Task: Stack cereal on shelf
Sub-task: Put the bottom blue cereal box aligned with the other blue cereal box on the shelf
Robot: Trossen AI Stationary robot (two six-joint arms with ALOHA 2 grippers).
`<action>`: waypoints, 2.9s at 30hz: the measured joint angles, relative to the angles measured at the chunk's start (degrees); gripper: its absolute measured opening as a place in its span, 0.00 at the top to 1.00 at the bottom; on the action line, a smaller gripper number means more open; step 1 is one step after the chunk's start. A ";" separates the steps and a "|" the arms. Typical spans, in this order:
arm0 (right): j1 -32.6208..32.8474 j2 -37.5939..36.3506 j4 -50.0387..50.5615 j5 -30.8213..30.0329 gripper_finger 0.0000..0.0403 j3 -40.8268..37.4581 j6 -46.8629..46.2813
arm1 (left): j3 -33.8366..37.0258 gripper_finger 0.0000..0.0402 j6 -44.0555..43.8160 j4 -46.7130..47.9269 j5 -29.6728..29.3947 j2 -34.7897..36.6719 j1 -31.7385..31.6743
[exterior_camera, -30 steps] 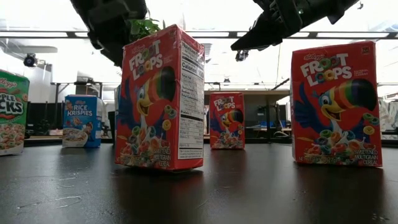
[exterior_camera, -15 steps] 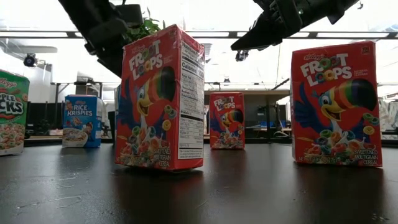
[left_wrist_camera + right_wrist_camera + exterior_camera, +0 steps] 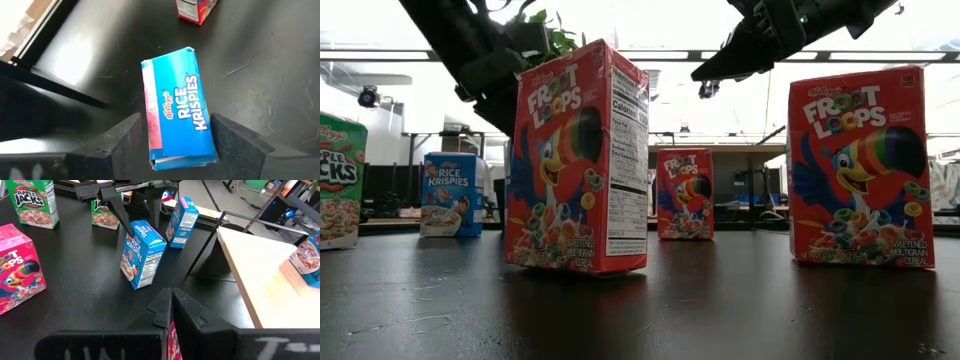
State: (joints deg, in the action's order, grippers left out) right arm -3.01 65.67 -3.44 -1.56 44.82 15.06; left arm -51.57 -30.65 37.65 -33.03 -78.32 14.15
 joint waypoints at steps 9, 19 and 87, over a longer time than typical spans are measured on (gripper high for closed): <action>0.00 0.00 0.15 0.00 0.98 0.00 -0.08 | -0.09 0.67 0.63 -0.40 0.95 0.04 0.08; 0.00 0.00 0.19 0.00 0.98 0.00 -0.42 | -5.89 0.70 6.74 2.41 1.46 0.18 0.44; -0.02 0.00 1.09 0.00 0.98 -0.02 -0.93 | -30.91 0.47 46.81 -1.23 15.56 -6.85 -34.03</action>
State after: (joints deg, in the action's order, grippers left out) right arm -3.03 65.67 -2.35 -1.56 44.80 14.12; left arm -82.48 16.16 36.42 -17.47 -85.17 -19.88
